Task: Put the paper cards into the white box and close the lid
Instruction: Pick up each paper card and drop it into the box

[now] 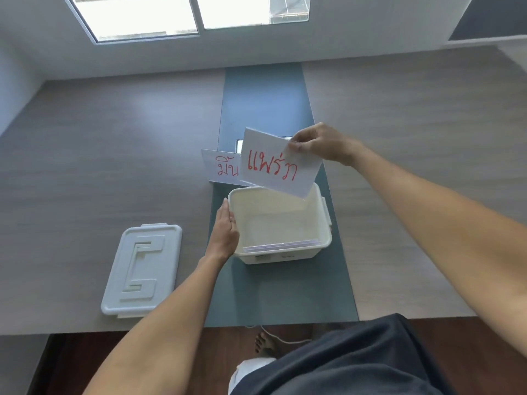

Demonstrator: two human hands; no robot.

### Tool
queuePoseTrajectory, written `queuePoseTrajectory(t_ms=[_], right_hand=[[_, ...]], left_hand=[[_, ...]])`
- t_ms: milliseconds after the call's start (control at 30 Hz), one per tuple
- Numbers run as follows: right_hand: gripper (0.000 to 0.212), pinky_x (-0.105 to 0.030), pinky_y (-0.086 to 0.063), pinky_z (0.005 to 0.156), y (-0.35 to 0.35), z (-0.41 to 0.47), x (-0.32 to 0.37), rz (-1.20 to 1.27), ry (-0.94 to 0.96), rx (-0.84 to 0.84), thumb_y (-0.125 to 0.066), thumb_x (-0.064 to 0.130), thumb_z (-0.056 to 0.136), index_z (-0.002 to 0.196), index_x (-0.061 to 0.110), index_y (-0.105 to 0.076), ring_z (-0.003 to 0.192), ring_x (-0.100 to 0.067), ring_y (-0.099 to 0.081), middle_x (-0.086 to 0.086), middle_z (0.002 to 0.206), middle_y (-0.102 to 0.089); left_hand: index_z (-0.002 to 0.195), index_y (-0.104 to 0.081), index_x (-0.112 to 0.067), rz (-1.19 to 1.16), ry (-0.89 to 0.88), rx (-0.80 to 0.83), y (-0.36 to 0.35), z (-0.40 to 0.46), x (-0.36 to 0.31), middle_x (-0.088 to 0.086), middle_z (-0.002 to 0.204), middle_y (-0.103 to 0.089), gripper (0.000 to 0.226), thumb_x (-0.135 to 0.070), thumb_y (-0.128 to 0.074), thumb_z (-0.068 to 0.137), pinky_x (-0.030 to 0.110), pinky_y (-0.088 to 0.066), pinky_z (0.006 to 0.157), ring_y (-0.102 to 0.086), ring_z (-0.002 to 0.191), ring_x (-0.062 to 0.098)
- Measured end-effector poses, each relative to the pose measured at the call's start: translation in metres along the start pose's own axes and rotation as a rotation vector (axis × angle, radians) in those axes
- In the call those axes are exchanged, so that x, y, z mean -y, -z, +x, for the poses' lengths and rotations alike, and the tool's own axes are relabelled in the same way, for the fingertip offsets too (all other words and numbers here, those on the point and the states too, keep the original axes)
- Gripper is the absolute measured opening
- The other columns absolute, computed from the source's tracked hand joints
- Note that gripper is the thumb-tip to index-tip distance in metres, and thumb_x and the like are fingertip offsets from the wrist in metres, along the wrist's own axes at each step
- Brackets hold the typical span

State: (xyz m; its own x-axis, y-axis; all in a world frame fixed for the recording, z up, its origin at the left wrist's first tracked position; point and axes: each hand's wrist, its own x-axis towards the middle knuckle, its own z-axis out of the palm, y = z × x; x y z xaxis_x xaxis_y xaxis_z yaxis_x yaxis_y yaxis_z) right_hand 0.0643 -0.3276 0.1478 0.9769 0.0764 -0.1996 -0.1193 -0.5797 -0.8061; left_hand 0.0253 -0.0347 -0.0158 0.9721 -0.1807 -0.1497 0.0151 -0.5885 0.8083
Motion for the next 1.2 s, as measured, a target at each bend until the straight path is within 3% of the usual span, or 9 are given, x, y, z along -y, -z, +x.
queuePoseTrajectory(t_ms=[200,367,600,733,900,1000,1200], right_hand=[[0.021,-0.033,-0.06,0.085,-0.026,-0.008,-0.002,0.04,-0.046,0.153,-0.068,0.034,0.091,0.102,0.023,-0.081,0.092,-0.019,-0.076,0.003,0.099,-0.08],[0.024,-0.017,-0.055,0.075,-0.051,-0.013,-0.011,0.01,-0.095,0.263,-0.067,0.03,0.093,0.111,0.022,-0.079,0.091,-0.012,-0.076,0.005,0.103,-0.079],[0.022,-0.027,-0.052,0.099,-0.085,-0.016,-0.029,-0.073,-0.136,0.362,-0.068,0.029,0.092,0.11,0.024,-0.08,0.1,-0.01,-0.072,0.009,0.106,-0.078],[0.024,-0.025,-0.048,0.103,-0.1,-0.016,-0.035,-0.103,-0.192,0.403,-0.069,0.032,0.091,0.112,0.027,-0.079,0.108,-0.01,-0.069,0.011,0.111,-0.076],[0.026,-0.018,-0.045,0.094,-0.119,-0.011,-0.036,-0.143,-0.241,0.514,-0.071,0.032,0.09,0.113,0.025,-0.078,0.108,-0.011,-0.067,0.011,0.113,-0.075],[0.028,-0.025,-0.045,0.105,-0.131,-0.004,-0.04,-0.169,-0.249,0.558,-0.075,0.036,0.084,0.11,0.027,-0.079,0.116,-0.011,-0.064,0.014,0.115,-0.075],[0.039,-0.032,-0.052,0.103,-0.137,0.013,-0.027,0.013,-0.32,0.694,-0.076,0.028,0.088,0.121,0.008,-0.073,0.109,-0.017,-0.072,-0.006,0.113,-0.077]], left_hand=[[0.158,-0.014,-0.014,-0.007,0.0,0.006,0.012,-0.001,0.012,0.004,0.164,-0.02,0.053,-0.028,-0.023,0.107,0.036,-0.016,0.123,-0.017,0.151,0.017],[0.158,-0.016,-0.017,-0.017,-0.01,0.019,0.021,0.001,0.018,0.004,0.163,-0.022,0.053,-0.029,-0.023,0.107,0.036,-0.017,0.123,-0.017,0.151,0.017],[0.158,-0.016,-0.017,-0.02,-0.023,0.0,0.028,0.003,0.022,0.002,0.163,-0.022,0.053,-0.03,-0.024,0.107,0.02,-0.015,0.112,-0.018,0.151,0.015],[0.158,-0.015,-0.016,-0.028,-0.009,-0.018,0.031,0.006,0.025,0.003,0.164,-0.021,0.053,-0.03,-0.023,0.107,0.02,-0.014,0.113,-0.018,0.151,0.015],[0.158,-0.015,-0.015,-0.019,-0.01,-0.031,0.036,0.011,0.028,0.002,0.164,-0.02,0.053,-0.029,-0.022,0.107,0.022,-0.013,0.116,-0.016,0.151,0.014],[0.158,-0.014,-0.014,-0.002,-0.007,-0.029,0.039,0.015,0.031,0.002,0.165,-0.019,0.053,-0.027,-0.022,0.107,0.027,-0.012,0.121,-0.014,0.152,0.013],[0.158,-0.014,-0.013,0.019,0.007,-0.053,0.05,0.02,0.036,0.002,0.165,-0.018,0.053,-0.025,-0.022,0.107,0.021,-0.011,0.117,-0.014,0.152,0.013]])
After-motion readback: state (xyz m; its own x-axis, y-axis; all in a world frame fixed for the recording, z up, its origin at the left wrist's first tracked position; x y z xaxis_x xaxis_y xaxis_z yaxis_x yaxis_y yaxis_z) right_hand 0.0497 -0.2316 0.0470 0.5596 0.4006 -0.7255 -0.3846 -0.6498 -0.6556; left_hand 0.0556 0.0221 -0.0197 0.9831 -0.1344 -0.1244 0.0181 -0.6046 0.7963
